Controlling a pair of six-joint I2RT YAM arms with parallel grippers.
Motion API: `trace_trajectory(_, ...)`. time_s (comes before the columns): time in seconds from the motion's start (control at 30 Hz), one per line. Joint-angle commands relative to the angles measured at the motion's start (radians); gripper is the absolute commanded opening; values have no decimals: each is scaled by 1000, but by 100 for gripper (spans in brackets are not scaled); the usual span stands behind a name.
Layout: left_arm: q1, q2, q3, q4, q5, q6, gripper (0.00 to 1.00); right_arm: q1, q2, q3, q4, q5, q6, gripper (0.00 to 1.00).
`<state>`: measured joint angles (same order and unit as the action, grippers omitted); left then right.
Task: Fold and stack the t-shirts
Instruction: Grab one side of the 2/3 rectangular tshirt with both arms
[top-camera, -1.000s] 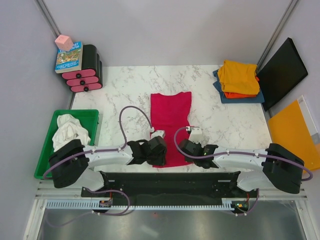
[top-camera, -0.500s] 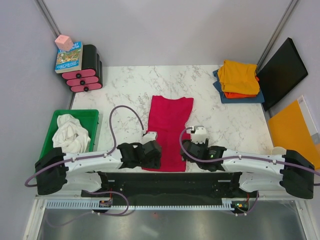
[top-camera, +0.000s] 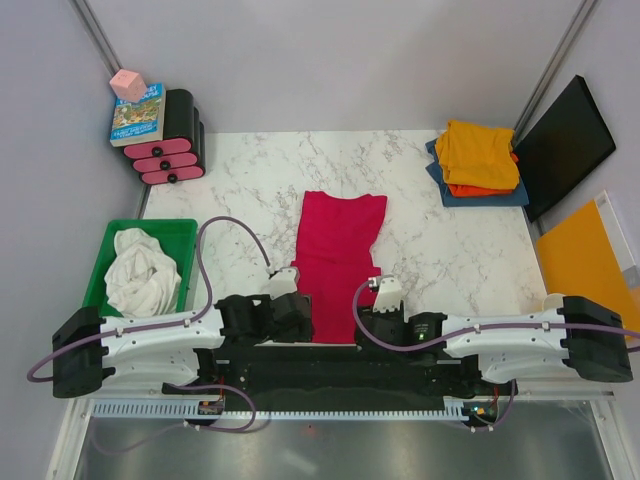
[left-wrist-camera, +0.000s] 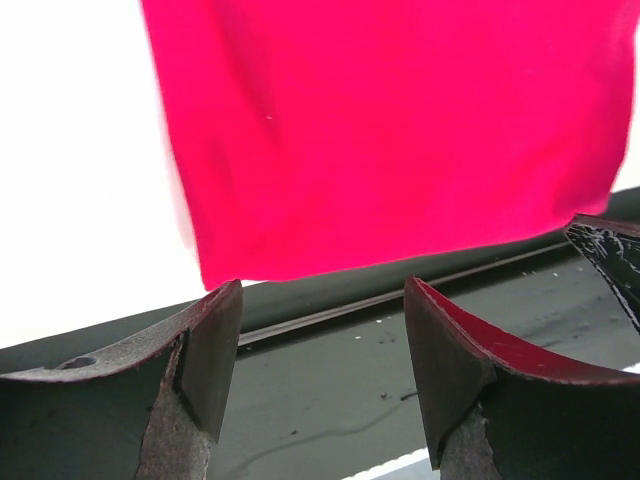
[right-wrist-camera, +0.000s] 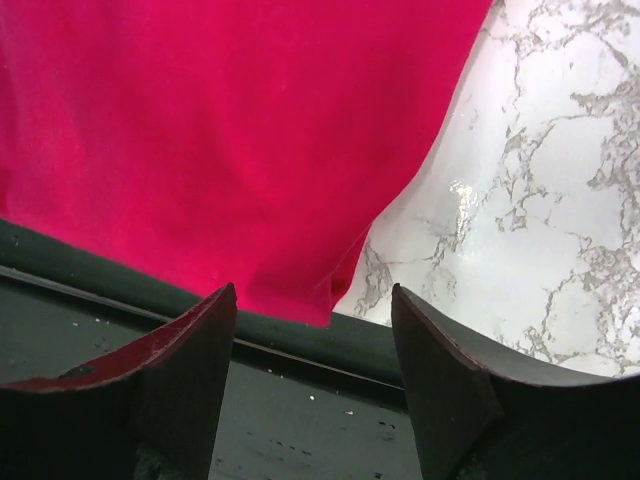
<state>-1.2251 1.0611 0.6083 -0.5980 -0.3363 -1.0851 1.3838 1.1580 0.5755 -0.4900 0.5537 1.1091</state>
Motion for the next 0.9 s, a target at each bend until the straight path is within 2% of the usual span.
trace_trajectory(0.0, -7, -7, -2, -9, -64, -68, 73, 6, 20, -20, 33, 17, 70, 71)
trace_trajectory(0.27, -7, -12, -4, -22, -76, -75, 72, 8, 133, -34, 33, -63, 121, 68)
trace_trajectory(0.4, -7, -12, -7, -23, -78, -79, 70, 9, 146, -57, 30, -84, 153, 60)
trace_trajectory(0.6, -7, -9, -25, -23, -64, -102, 69, 8, 154, -85, 33, -124, 193, 26)
trace_trajectory(0.8, -7, -1, -50, -14, -44, -133, 68, 23, 141, -97, 27, -127, 216, 7)
trace_trajectory(0.87, -8, 16, -64, 10, -24, -137, 65, 29, 146, -92, 22, -127, 216, 7)
